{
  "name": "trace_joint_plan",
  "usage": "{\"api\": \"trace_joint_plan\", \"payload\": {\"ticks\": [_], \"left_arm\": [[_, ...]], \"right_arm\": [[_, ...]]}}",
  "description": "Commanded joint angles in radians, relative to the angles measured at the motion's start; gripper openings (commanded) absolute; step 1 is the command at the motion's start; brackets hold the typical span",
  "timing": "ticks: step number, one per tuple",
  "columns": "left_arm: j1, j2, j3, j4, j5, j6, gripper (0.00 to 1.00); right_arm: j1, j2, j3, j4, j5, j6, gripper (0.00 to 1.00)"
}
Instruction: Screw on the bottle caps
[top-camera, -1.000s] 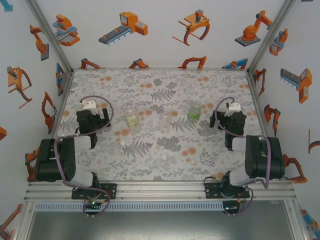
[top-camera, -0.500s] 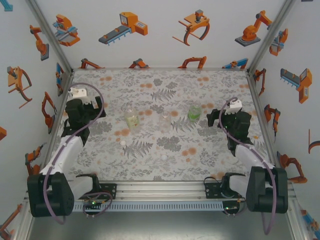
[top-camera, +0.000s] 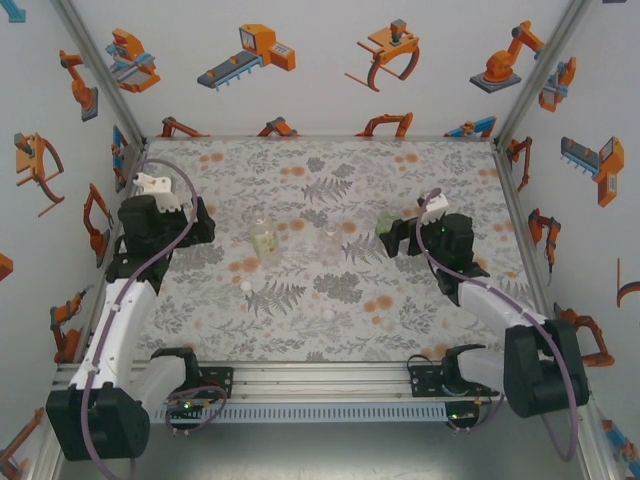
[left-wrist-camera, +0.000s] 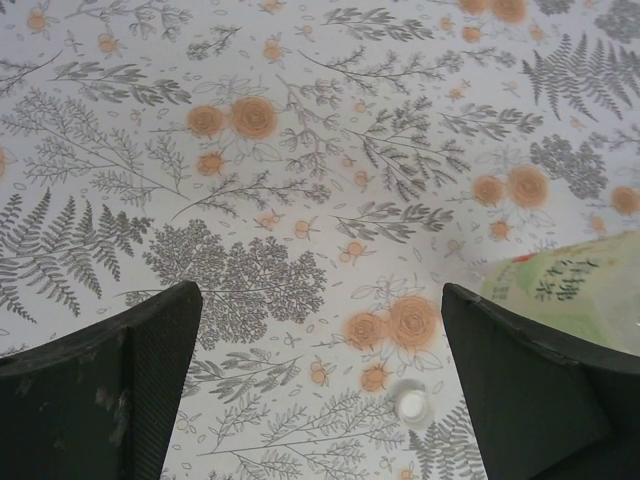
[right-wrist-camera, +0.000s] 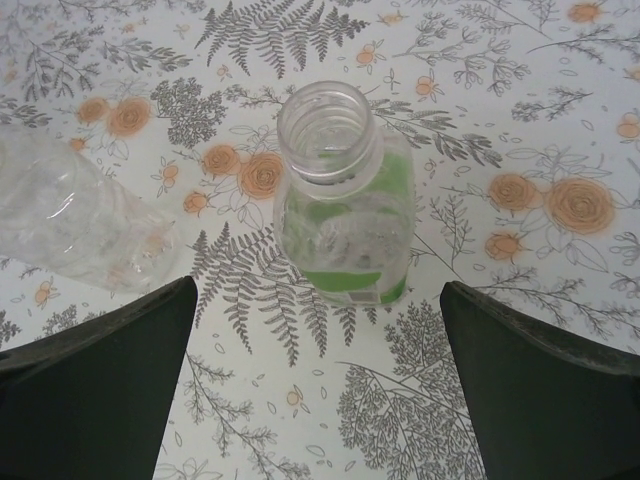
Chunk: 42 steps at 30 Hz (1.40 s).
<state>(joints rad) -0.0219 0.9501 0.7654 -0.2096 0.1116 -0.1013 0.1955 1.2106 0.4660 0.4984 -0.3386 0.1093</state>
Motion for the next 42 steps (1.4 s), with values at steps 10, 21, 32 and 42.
{"api": "trace_joint_plan", "payload": {"ticks": [10, 21, 32, 42], "left_arm": [[0.005, -0.086, -0.081, 0.048, -0.043, 0.017, 0.97], [0.01, -0.052, -0.072, 0.033, -0.009, 0.021, 0.97], [0.002, -0.105, -0.05, -0.021, -0.023, 0.015, 0.97], [-0.012, -0.14, 0.144, -0.154, 0.146, 0.046, 0.98]], "right_arm": [[0.037, 0.328, 0.143, 0.265, 0.073, 0.034, 0.97], [0.042, 0.388, 0.114, 0.331, 0.071, 0.027, 0.76], [0.049, 0.331, 0.08, 0.316, 0.046, 0.038, 0.48], [0.056, 0.049, 0.071, -0.019, 0.085, 0.057, 0.41]]}}
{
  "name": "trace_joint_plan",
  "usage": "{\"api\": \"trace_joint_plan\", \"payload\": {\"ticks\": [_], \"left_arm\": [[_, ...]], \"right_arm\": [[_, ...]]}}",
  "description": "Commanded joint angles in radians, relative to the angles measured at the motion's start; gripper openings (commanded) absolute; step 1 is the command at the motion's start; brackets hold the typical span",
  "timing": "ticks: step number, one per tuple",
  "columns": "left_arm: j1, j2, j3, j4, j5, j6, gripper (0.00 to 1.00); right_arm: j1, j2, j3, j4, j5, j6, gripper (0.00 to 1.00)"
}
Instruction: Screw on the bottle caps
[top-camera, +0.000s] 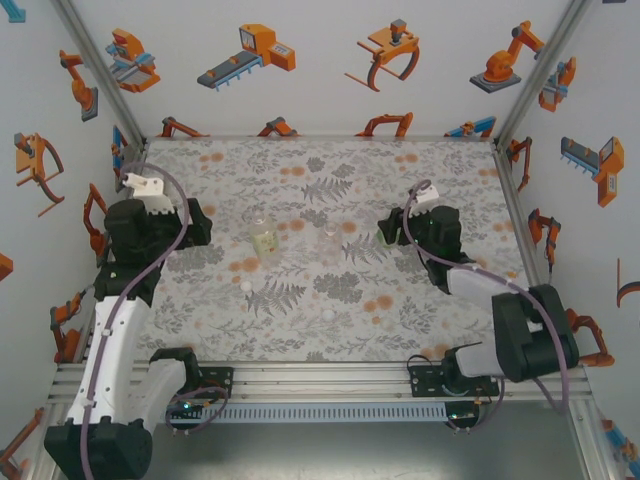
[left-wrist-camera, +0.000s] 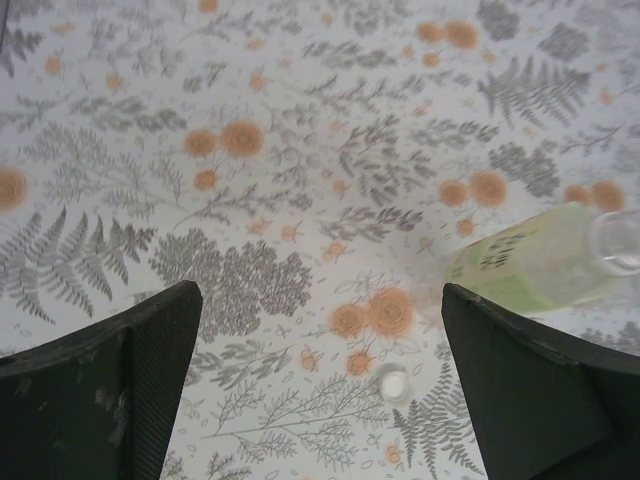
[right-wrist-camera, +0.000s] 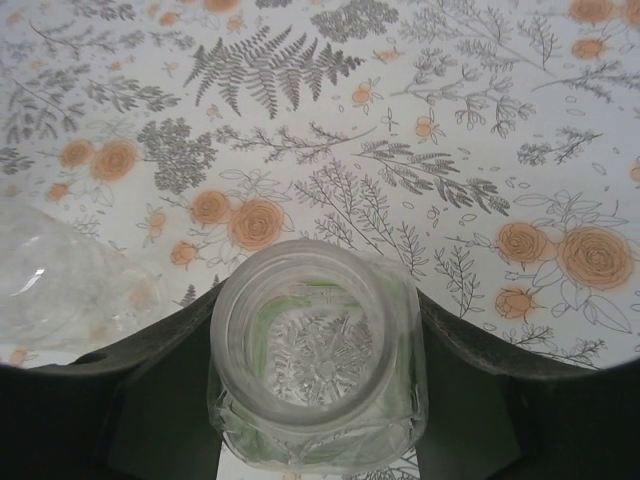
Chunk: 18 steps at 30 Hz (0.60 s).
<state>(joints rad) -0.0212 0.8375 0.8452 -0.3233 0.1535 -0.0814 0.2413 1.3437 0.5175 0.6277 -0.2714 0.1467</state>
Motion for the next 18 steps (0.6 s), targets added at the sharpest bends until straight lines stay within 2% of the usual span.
{"api": "trace_joint_plan", "payload": {"ticks": [1, 6, 12, 13, 18], "left_arm": [[-0.02, -0.033, 0.076, -0.033, 0.134, 0.023, 0.98], [-0.112, -0.043, 0.141, -0.007, 0.243, -0.008, 0.98], [-0.185, 0.016, 0.188, 0.089, 0.532, -0.106, 0.99], [-0.214, 0.025, 0.189, 0.111, 0.564, -0.11, 0.99], [-0.431, 0.05, 0.185, 0.173, 0.583, -0.033, 0.98]], "right_arm": [[0.011, -0.115, 0.03, -0.201, 0.027, 0.025, 0.41], [0.019, -0.296, 0.077, -0.436, -0.008, 0.026, 0.36], [0.024, -0.432, 0.189, -0.664, -0.176, 0.008, 0.35], [0.025, -0.444, 0.206, -0.682, -0.212, 0.012, 0.35], [0.068, -0.47, 0.303, -0.737, -0.366, 0.037, 0.33]]}}
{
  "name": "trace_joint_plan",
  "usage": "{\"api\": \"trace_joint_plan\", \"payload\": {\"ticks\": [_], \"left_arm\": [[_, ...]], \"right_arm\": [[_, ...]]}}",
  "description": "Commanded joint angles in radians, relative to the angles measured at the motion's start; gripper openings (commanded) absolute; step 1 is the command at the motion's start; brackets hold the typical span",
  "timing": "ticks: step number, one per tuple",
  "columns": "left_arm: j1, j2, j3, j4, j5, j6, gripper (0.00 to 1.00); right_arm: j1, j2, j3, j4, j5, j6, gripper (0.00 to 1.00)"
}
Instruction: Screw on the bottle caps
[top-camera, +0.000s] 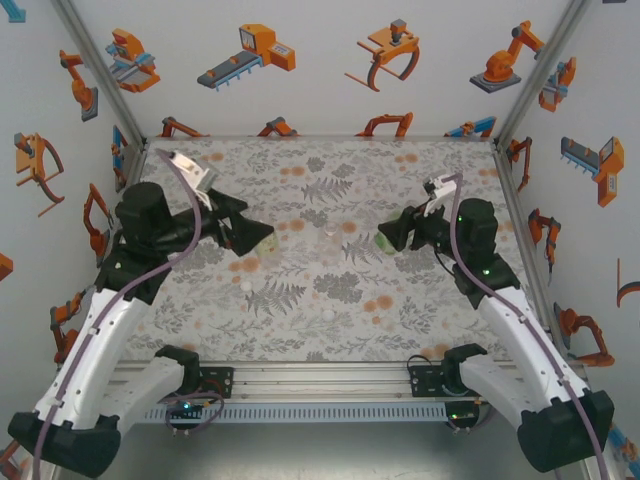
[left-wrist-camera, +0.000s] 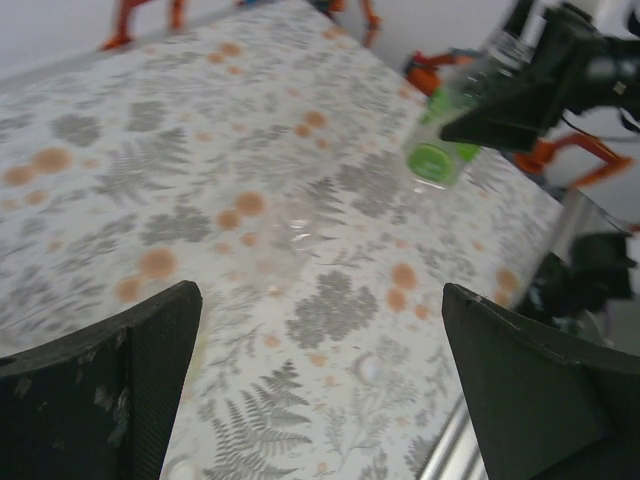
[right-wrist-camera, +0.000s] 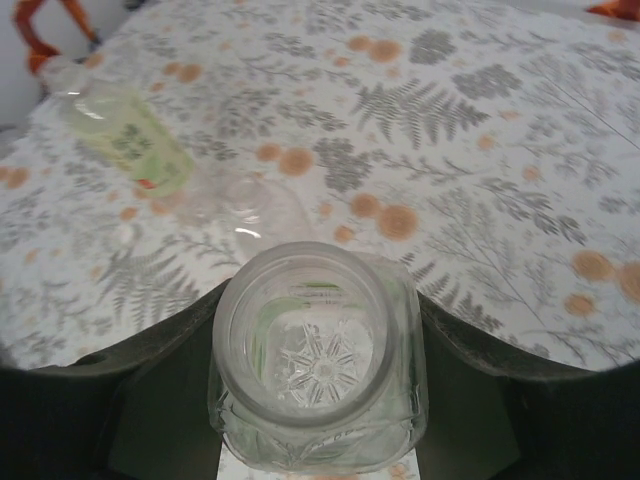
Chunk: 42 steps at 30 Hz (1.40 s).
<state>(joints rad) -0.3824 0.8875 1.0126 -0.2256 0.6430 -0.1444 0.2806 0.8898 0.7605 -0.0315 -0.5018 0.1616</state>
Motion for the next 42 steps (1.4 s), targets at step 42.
{"api": "trace_joint_plan", "payload": {"ticks": [42], "left_arm": [[-0.521, 0.216, -0.019, 0.529, 0.176, 0.032, 0.62]], "right_arm": [[0.5, 0.156, 0.435, 0.039, -0.288, 0.025, 0.22]]}}
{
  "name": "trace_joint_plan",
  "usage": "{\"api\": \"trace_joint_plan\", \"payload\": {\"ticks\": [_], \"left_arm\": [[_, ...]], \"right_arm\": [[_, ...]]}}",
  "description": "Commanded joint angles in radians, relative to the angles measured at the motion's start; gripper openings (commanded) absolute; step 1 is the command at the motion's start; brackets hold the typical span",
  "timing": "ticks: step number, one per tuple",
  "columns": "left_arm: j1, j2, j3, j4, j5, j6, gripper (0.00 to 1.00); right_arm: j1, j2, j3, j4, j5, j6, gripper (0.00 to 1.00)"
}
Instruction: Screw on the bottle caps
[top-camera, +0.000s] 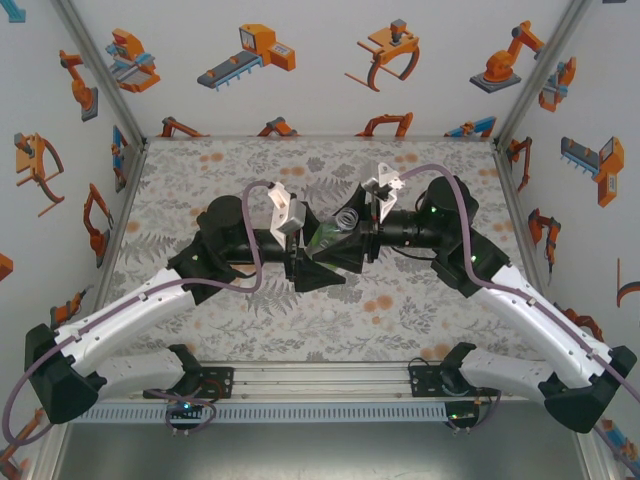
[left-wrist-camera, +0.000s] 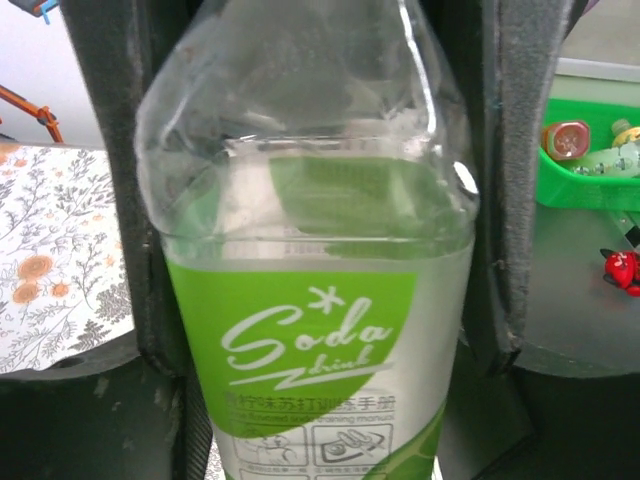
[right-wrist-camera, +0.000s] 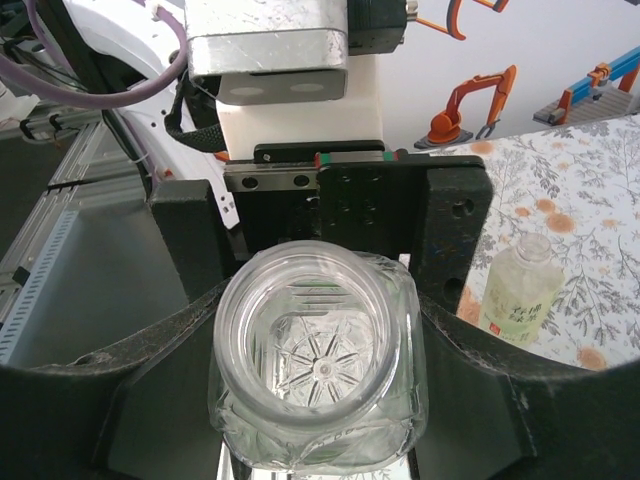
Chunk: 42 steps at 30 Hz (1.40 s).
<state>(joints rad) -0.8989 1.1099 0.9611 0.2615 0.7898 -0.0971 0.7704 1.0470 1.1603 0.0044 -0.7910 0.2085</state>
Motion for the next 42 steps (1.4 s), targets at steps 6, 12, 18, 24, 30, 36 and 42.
{"api": "trace_joint_plan", "payload": {"ticks": [6, 12, 18, 24, 30, 36, 42], "left_arm": [[-0.005, -0.006, 0.034, 0.039, 0.035, -0.015, 0.51], [-0.005, -0.006, 0.032, 0.036, 0.029, -0.011, 0.44], [-0.005, -0.034, 0.016, -0.008, -0.043, 0.031, 0.39], [-0.003, -0.097, -0.024, -0.057, -0.227, 0.073, 0.35], [-0.002, -0.172, -0.071, -0.095, -0.414, 0.092, 0.14], [0.013, -0.249, -0.096, -0.149, -0.525, 0.085, 0.0], [0.039, -0.294, -0.081, -0.224, -0.57, 0.024, 0.0]], "right_arm": [[0.015, 0.002, 0.045, 0.002, 0.0, -0.028, 0.21], [0.015, 0.002, 0.055, -0.021, 0.008, -0.039, 0.25], [0.015, -0.035, 0.097, -0.138, 0.114, -0.091, 0.73], [0.015, -0.106, 0.144, -0.307, 0.299, -0.179, 0.79], [0.015, -0.142, 0.154, -0.451, 0.531, -0.19, 0.75], [0.015, -0.13, 0.095, -0.547, 0.697, -0.1, 0.7], [0.015, -0.115, -0.049, -0.566, 0.811, 0.064, 0.65]]}}
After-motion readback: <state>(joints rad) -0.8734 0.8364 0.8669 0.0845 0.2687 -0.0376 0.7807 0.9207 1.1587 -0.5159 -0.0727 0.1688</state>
